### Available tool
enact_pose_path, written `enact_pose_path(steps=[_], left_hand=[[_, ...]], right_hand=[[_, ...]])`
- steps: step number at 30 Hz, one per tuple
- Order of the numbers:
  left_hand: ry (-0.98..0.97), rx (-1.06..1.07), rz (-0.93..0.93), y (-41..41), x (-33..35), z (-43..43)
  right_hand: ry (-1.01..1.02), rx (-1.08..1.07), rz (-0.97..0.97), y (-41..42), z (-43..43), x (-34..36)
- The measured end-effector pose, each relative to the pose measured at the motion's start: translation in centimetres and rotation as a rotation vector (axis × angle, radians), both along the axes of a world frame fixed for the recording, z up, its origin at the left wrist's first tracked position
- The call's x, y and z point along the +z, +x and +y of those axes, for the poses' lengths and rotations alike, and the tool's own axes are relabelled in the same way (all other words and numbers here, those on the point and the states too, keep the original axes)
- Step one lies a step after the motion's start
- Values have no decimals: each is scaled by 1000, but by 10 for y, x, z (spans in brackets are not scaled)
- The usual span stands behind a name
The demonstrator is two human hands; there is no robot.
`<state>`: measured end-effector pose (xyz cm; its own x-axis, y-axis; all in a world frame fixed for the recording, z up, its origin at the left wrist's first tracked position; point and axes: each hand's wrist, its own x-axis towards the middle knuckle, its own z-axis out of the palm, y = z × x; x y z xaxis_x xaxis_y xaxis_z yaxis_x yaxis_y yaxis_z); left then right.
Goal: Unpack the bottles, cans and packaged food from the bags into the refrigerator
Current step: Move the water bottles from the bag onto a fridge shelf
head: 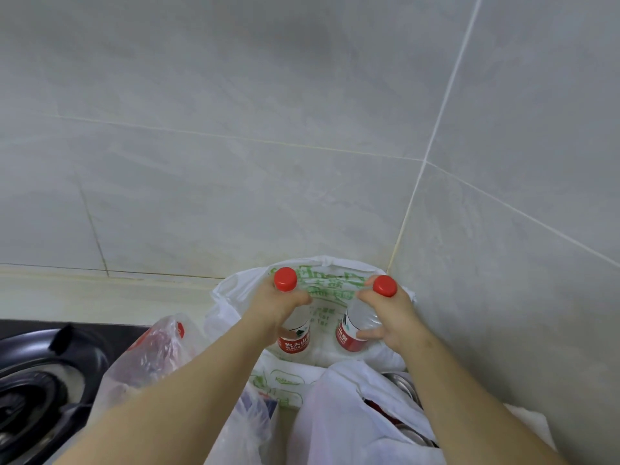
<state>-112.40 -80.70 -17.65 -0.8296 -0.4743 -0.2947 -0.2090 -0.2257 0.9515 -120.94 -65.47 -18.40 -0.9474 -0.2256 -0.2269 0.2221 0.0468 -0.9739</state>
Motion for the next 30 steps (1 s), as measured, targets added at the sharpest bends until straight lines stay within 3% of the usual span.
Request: enact_pose_path(steps=[5,17,30], left_hand=[[72,100,42,17,4,-7],[-105,190,389,91,55,4],[-156,412,444,234,66,22]], right_hand=[[-80,-29,3,19,5,12],[-306,45,207,104,25,70],[-419,296,203,204,27,82]])
